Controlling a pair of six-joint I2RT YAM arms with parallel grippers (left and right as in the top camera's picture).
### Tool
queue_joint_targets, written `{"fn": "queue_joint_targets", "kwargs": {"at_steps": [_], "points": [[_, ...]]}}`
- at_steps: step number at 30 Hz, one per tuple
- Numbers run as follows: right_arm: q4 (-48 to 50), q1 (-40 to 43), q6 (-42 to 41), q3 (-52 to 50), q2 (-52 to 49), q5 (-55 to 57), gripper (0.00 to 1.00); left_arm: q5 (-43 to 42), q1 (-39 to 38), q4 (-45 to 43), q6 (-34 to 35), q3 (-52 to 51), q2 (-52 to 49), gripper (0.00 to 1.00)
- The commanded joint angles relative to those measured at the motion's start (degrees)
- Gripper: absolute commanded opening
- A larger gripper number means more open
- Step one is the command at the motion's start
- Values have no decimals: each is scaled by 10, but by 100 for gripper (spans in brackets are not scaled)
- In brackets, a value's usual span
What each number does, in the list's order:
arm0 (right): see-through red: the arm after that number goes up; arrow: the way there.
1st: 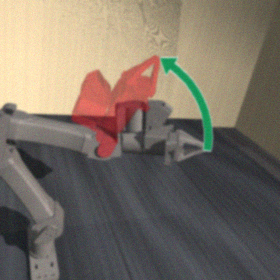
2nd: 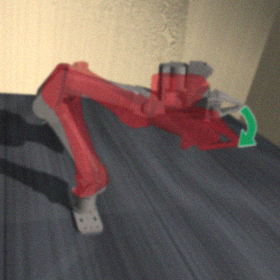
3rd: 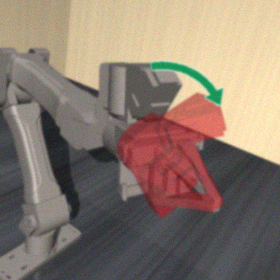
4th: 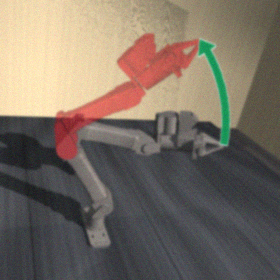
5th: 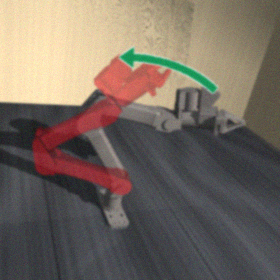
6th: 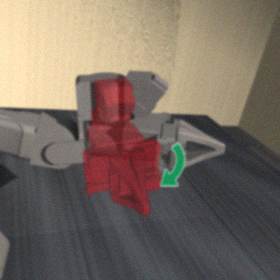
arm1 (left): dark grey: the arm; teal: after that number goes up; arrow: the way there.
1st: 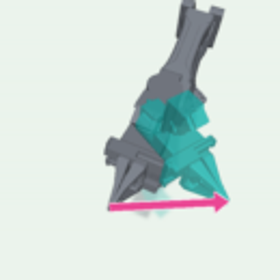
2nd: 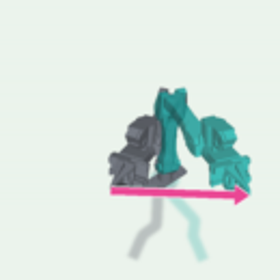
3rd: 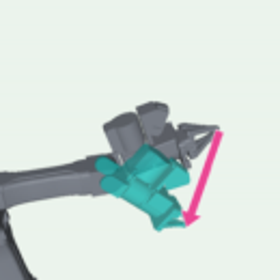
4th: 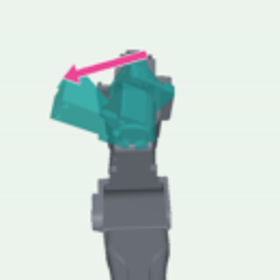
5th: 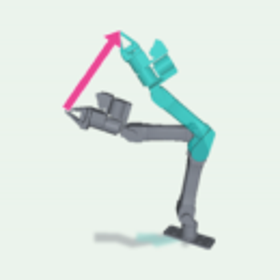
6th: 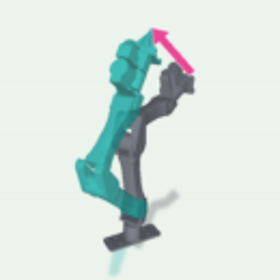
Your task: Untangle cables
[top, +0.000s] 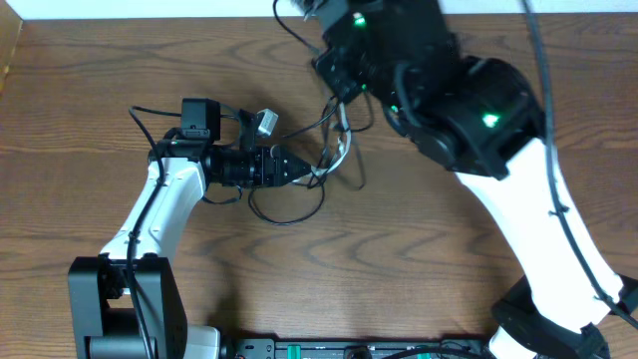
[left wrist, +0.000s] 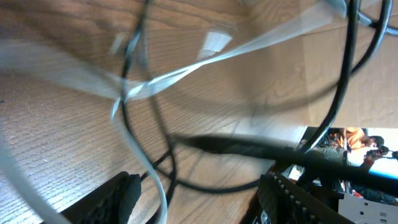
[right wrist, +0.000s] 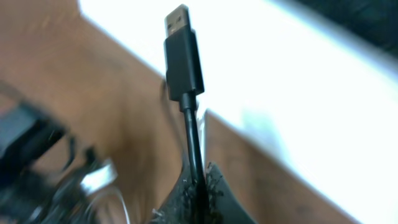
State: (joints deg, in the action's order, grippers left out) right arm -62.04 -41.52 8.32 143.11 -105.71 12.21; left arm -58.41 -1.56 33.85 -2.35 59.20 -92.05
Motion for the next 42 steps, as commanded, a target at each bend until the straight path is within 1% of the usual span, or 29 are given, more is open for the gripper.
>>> {"fn": "queue_joint_targets", "kwargs": {"at_steps": [1,2,4,5,8,9,11,13,14,15,16,18,21,23,26,28,29,30,31,33,35,37,42], "points": [[19,11,28,52,4,54,7,-9,1,1,0,11,9,67],[25,15,27,61,4,54,9,-9,1,1,0,11,9,67],[32,25,28,74,4,42,26,-9,1,1,0,11,9,67],[31,30,27,78,4,32,32,-9,1,1,0,11,9,67],[9,42,26,78,4,-8,42,-10,1,1,4,11,9,67],[-4,45,25,75,4,-16,49,-10,1,1,10,11,9,67],[-33,50,20,63,4,-21,58,-17,1,1,16,13,9,66],[-72,53,16,47,2,-21,67,-18,1,1,34,21,13,61],[-92,54,16,37,0,-21,77,-18,1,2,42,28,17,57],[-110,54,15,25,-1,-21,82,-17,1,6,44,37,23,55],[-125,55,9,9,-2,-21,85,-9,1,13,47,47,30,53],[-146,59,-8,-29,-3,-21,93,43,1,44,54,77,51,52],[-151,72,-42,-96,-3,-21,99,152,1,114,55,125,88,51],[-141,84,-67,-142,-4,-21,99,212,1,151,57,148,115,51],[-111,103,-92,-211,-4,-23,99,281,1,175,62,161,155,50],[-82,115,-98,-258,-4,-34,99,309,1,176,66,161,177,51],[-70,118,-99,-275,-4,-42,99,313,1,175,66,161,184,57],[-54,123,-100,-296,-4,-53,99,315,1,173,66,161,189,66],[-41,128,-101,-311,-4,-62,99,315,1,170,68,161,192,72],[-18,137,-111,-338,-4,-75,99,308,-2,167,67,161,190,79],[-9,145,-133,-352,-4,-75,99,306,-12,159,62,161,179,81],[-9,152,-148,-353,-3,-75,99,306,-31,149,41,161,158,82],[-11,158,-141,-352,4,-83,99,306,-84,110,21,161,83,82]]}}
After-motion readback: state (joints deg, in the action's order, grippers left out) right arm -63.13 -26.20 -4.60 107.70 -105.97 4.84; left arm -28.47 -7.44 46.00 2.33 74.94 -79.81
